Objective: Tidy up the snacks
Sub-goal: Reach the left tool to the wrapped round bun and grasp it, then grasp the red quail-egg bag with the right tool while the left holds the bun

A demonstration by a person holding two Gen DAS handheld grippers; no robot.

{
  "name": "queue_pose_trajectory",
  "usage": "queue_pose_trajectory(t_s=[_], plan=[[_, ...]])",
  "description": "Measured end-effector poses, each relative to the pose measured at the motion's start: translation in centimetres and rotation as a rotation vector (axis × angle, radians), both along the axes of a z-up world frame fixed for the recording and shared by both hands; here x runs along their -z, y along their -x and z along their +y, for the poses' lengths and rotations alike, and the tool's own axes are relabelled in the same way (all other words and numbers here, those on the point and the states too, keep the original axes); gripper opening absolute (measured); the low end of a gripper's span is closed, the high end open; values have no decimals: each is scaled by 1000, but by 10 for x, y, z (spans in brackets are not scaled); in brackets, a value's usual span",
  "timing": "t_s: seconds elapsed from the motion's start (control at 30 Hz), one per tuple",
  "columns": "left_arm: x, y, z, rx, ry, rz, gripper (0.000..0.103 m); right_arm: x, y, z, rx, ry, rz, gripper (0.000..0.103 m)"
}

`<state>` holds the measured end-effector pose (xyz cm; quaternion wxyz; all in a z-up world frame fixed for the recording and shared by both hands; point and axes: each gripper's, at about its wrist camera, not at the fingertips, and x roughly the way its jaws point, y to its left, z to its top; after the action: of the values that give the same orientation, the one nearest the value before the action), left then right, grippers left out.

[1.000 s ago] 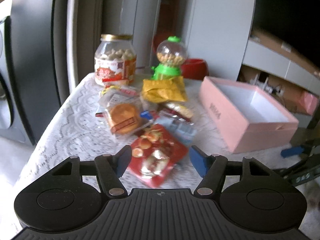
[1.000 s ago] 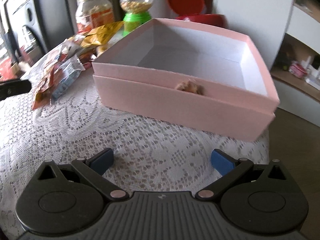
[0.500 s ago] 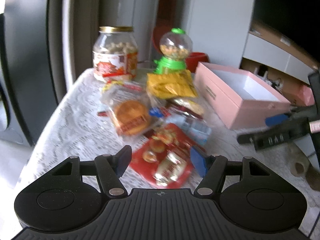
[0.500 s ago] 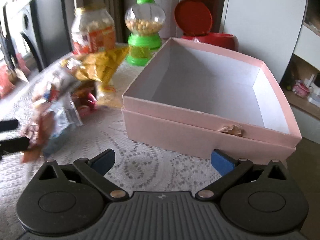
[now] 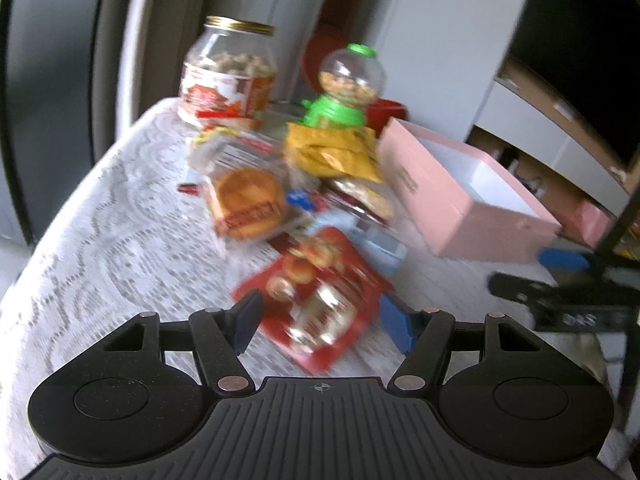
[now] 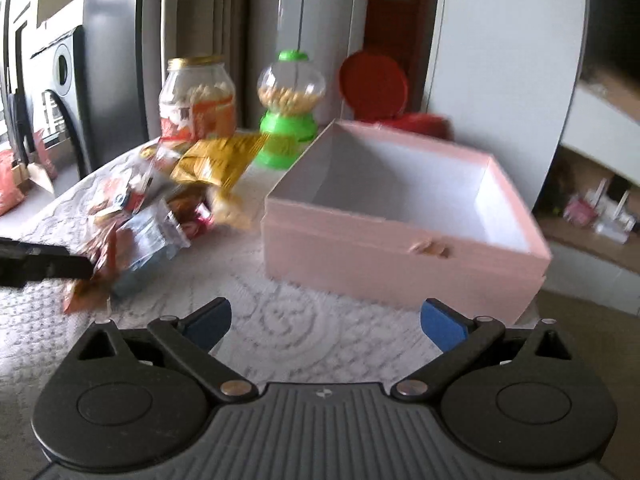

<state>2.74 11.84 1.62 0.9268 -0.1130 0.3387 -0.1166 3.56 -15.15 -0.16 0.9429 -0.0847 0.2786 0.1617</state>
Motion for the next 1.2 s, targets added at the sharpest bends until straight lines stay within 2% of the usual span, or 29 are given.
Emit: queue_pose_trajectory(t_s=[0.2, 0.3, 0.43, 0.5, 0.57, 0.63, 0.73, 0.83, 0.93, 1.0, 1.07, 1.13, 1.2], plan=[[-3, 15, -10, 49, -27, -5, 70, -5, 7, 14, -94, 0, 55, 102], [-6, 16, -7, 28, -56, -27, 70, -3, 11, 19, -118, -7, 59, 102], [-11, 8, 5, -26, -54, -39, 70, -3, 12, 23, -143, -25, 74, 102], [-21, -2, 10, -28, -90, -85, 70, -4, 14, 25, -156, -24, 75, 102], [-31, -15, 10, -13, -165, -145, 70, -3, 16, 29, -164, -15, 70, 102], [-41, -33, 9, 42, -280, -215, 70, -3, 19, 30, -168, -6, 68, 102], [-43, -55, 2, 193, -447, -261, 70, -1, 23, 29, -173, -2, 76, 101], [-33, -69, -7, 343, -598, -204, 71, 5, 24, 25, -176, 0, 99, 101], [-19, -79, -12, 365, -703, -143, 71, 10, 24, 23, -183, 10, 112, 101], [-12, -85, -6, 334, -692, -123, 71, 13, 24, 23, -188, 15, 118, 101], [-6, -92, 0, 293, -631, -99, 71, 14, 23, 25, -191, 12, 127, 101], [0, -104, 10, 246, -515, -46, 69, 13, 24, 27, -194, 6, 134, 101], [-3, -104, 24, 195, -389, -14, 63, 10, 27, 30, -202, 3, 131, 101]])
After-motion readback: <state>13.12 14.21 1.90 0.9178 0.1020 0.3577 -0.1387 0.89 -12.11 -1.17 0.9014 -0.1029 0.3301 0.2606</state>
